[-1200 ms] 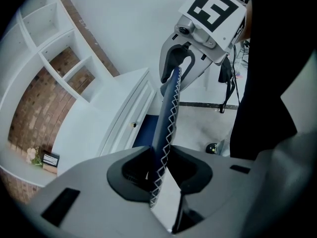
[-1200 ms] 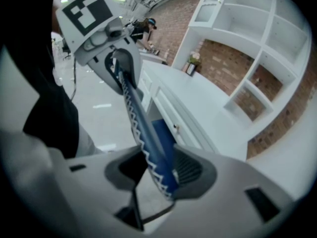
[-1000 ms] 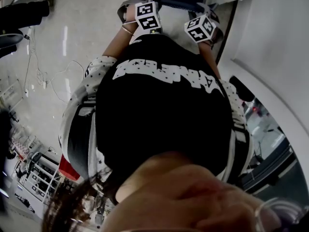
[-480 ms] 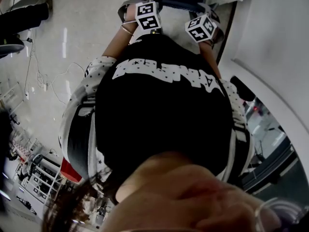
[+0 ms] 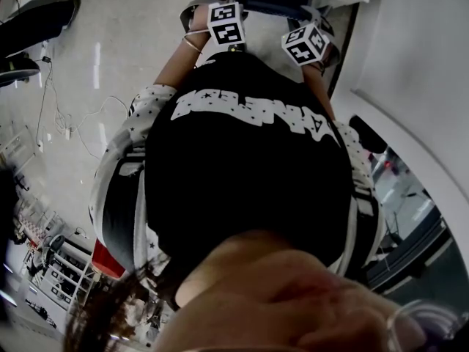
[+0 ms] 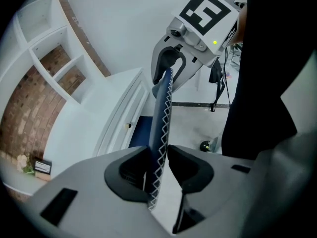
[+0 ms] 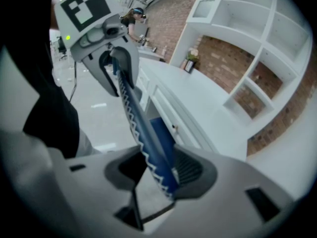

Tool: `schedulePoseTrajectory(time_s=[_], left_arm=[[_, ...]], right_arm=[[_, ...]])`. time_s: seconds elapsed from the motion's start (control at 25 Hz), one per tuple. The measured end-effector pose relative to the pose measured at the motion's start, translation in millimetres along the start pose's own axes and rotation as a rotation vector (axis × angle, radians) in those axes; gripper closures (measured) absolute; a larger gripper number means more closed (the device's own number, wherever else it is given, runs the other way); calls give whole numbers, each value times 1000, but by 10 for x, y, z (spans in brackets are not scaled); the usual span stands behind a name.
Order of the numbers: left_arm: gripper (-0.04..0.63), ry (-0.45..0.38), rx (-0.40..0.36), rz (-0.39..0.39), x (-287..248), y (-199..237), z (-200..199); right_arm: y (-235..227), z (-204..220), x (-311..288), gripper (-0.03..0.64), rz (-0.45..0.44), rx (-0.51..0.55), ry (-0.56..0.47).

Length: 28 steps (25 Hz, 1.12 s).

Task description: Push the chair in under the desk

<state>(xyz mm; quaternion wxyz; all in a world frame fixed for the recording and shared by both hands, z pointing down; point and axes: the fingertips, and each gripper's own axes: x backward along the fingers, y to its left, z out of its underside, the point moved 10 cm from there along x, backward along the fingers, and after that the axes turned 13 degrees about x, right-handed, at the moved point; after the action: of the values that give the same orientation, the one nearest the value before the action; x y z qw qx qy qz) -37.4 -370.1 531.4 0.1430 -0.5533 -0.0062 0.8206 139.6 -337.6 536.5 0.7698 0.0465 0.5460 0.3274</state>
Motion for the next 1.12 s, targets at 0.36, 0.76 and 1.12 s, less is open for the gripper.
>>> schedulePoseTrajectory(time_s=[0.36,0.76,1.12], left_arm=[[479,-29,9,-67,-6,30,-41],[480,-26,-3,-80,13,80,-110],[482,-26,-6,-88,2,149,-140]], right_arm=[[-32,5,34,440,3,-10,6],[-96,21,61,440,10,-7,5],[-169,-10,48,440,21,-5,6]])
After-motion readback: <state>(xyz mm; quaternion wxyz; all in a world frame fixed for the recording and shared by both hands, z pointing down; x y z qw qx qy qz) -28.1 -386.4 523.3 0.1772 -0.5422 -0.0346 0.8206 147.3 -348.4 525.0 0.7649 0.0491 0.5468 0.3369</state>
